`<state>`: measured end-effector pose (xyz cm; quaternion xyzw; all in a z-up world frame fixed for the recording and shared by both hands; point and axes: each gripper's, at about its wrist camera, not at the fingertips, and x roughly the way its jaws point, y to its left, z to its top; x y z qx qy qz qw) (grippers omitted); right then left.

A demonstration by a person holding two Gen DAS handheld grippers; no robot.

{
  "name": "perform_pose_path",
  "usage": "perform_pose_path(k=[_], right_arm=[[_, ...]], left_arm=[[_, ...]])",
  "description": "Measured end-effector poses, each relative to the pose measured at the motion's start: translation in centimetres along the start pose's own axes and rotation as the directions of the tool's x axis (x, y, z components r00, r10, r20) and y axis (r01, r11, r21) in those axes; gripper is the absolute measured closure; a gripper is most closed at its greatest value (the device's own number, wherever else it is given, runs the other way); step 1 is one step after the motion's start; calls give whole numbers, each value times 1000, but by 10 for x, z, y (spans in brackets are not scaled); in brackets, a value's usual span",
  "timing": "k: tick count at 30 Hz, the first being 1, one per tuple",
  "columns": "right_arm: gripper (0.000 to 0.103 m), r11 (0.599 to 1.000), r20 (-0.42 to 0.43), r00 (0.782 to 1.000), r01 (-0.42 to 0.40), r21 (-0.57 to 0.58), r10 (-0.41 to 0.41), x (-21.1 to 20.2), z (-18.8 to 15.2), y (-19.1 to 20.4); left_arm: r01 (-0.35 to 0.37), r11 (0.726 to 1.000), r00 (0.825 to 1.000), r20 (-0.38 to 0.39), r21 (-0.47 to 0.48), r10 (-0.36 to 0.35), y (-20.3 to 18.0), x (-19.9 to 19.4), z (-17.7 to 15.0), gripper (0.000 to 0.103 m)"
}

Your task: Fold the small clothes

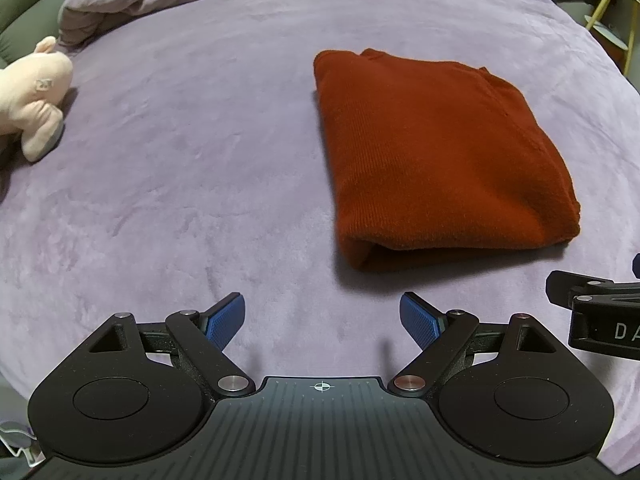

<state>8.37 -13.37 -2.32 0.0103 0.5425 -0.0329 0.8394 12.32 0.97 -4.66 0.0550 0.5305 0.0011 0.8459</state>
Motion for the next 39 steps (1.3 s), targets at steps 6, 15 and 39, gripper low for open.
perform_pose_path(k=[6, 15, 39], right_arm=[[8, 1000, -1, 1000, 0, 1, 0, 1, 1, -1], [8, 1000, -1, 1000, -1, -3, 1, 1, -1, 0], [8, 1000, 3, 1000, -6, -3, 6, 0, -2, 0]], left_arm=[[3, 1000, 1000, 0, 0, -3, 0, 0, 0, 14], [1, 1000, 1000, -1, -1, -1, 0, 0, 0, 14], [3, 1000, 1000, -1, -4, -3, 0, 1, 0, 14]])
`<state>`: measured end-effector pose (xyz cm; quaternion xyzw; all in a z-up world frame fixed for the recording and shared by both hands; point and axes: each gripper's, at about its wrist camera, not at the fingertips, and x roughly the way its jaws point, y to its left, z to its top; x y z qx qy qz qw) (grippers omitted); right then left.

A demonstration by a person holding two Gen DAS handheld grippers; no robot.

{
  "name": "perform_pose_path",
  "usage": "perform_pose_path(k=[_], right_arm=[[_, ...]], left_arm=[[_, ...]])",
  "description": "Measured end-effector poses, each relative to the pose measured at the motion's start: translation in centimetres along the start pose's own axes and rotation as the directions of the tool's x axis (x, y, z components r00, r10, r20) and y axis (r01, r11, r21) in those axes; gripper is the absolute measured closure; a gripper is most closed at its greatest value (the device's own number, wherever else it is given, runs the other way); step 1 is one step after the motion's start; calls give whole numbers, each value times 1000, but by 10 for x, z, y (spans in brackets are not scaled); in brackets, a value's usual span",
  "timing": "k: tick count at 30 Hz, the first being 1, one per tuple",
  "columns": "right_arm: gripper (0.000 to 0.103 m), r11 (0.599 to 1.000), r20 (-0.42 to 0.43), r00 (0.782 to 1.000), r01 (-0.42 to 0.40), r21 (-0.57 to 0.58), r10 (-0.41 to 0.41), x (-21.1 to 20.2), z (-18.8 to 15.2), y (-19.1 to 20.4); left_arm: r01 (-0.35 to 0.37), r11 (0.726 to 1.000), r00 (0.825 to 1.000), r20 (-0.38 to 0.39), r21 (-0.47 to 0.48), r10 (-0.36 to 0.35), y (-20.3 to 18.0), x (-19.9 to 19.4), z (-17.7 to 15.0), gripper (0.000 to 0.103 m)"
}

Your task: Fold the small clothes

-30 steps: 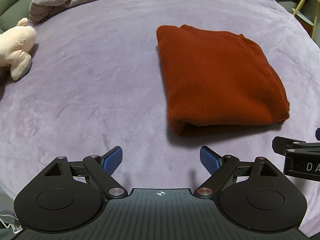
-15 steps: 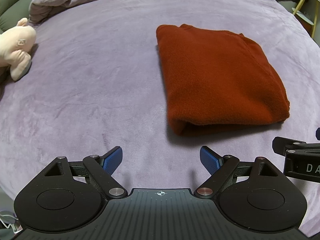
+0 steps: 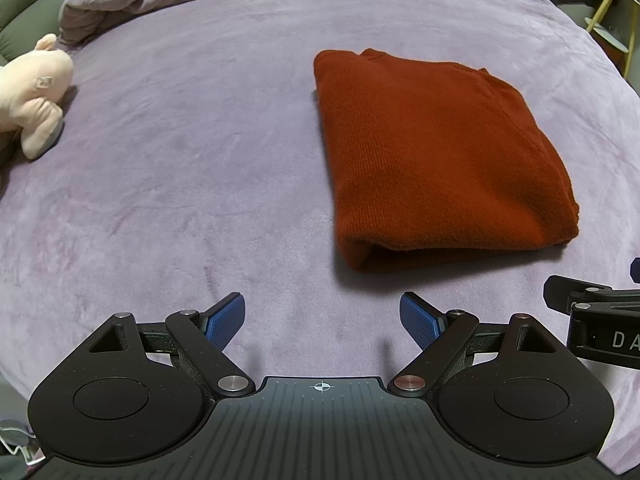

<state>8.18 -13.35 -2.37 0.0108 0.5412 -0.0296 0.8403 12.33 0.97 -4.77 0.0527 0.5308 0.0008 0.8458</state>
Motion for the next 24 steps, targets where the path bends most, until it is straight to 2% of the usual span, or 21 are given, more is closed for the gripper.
perform_pose_path(k=[24], right_arm=[[8, 1000, 1, 1000, -3, 2, 3, -1, -2, -1]], left_arm=[[5, 1000, 1000, -4, -4, -5, 0, 2, 0, 14]])
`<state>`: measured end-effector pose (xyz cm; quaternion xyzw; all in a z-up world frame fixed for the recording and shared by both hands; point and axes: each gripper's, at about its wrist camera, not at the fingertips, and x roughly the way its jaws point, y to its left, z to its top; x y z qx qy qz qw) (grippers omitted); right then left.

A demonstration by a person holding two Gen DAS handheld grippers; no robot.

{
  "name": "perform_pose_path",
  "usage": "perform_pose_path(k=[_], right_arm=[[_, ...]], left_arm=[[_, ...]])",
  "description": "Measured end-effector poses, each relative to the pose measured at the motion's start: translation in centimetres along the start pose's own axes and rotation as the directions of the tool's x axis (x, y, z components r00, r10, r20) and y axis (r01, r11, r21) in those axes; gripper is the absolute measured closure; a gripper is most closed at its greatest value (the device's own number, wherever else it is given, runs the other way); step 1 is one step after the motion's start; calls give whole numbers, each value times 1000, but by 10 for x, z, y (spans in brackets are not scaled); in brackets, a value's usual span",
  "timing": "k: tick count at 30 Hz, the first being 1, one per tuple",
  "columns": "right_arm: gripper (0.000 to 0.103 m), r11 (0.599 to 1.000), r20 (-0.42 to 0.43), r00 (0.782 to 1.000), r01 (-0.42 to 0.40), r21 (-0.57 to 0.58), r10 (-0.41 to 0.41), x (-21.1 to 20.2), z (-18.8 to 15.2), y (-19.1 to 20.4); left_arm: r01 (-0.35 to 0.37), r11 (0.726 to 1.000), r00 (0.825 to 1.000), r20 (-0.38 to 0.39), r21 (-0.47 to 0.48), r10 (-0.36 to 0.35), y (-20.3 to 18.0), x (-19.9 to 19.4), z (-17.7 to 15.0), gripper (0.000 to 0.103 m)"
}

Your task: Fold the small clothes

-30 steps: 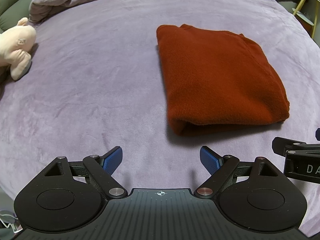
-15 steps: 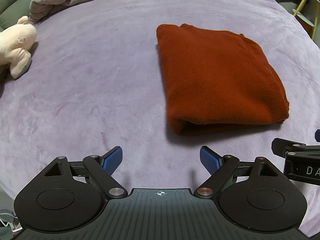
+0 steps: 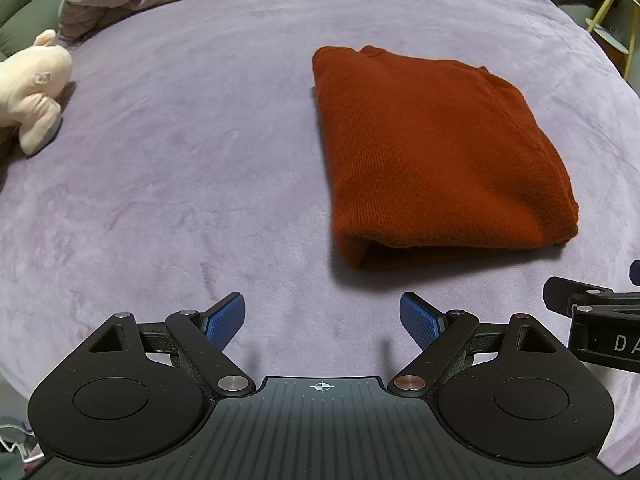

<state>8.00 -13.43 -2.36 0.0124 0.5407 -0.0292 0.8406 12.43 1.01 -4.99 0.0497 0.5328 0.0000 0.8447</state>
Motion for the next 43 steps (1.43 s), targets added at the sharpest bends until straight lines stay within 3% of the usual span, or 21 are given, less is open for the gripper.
perform_pose_path(k=[25, 33, 43], right_arm=[[8, 1000, 4, 1000, -3, 0, 3, -1, -1, 2], [8, 1000, 4, 1000, -2, 0, 2, 0, 0, 1], [8, 1000, 6, 1000, 0, -4, 0, -1, 0, -1]], left_arm=[[36, 999, 999, -10, -24, -36, 4, 2, 0, 14], [11, 1000, 1000, 28, 1, -11, 2, 0, -4, 14], [11, 1000, 1000, -3, -26, -11, 5, 3, 0, 13]])
